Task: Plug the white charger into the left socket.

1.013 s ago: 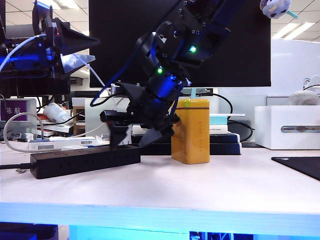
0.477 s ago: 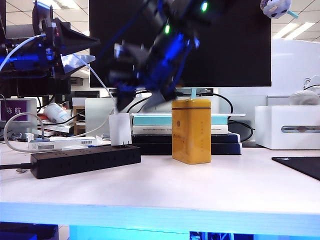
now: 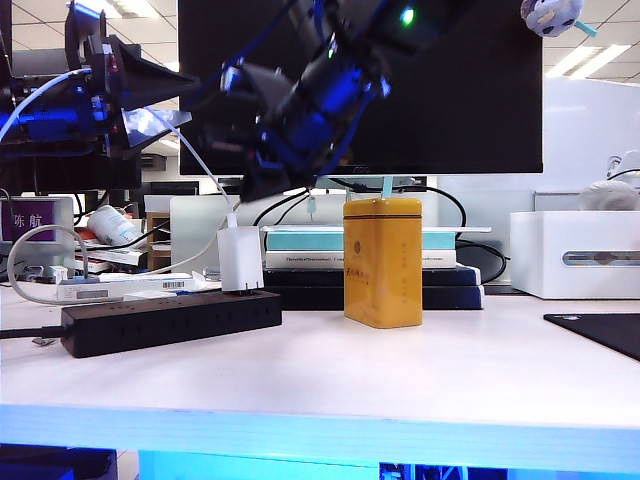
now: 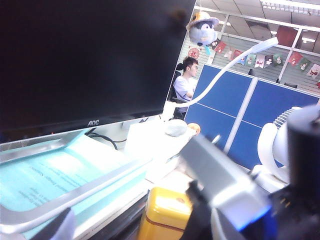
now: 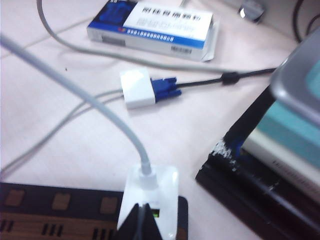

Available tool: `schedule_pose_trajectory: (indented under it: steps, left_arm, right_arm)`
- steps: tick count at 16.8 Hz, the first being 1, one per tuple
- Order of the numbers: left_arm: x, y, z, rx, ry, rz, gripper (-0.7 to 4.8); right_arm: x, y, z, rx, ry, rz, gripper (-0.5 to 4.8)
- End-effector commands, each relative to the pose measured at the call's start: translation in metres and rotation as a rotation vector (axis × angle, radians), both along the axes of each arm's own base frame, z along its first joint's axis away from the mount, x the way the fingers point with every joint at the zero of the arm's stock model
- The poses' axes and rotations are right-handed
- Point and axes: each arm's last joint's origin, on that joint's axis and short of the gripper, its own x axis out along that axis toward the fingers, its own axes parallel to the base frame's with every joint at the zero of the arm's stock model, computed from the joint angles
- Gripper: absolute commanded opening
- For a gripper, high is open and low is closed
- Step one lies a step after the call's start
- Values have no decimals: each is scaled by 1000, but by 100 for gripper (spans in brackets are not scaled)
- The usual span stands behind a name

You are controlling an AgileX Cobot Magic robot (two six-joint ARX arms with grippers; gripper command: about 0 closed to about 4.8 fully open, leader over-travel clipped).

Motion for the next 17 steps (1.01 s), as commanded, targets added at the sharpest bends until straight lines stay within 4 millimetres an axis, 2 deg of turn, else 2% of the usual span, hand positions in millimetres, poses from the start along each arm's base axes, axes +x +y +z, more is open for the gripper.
schedule_pose_trajectory:
  steps: [1, 10, 17]
  left_arm:
    - [-1, 0, 4, 1, -23, -9, 358]
    - [-2, 0, 4, 7, -23, -24, 358]
    - [-2, 0, 4, 8, -23, -27, 358]
  right_arm:
    - [3, 3, -9, 1, 11, 18, -6]
    - [6, 4, -57, -118, 180, 34, -6]
    - [0, -4, -59, -210, 254, -49, -6]
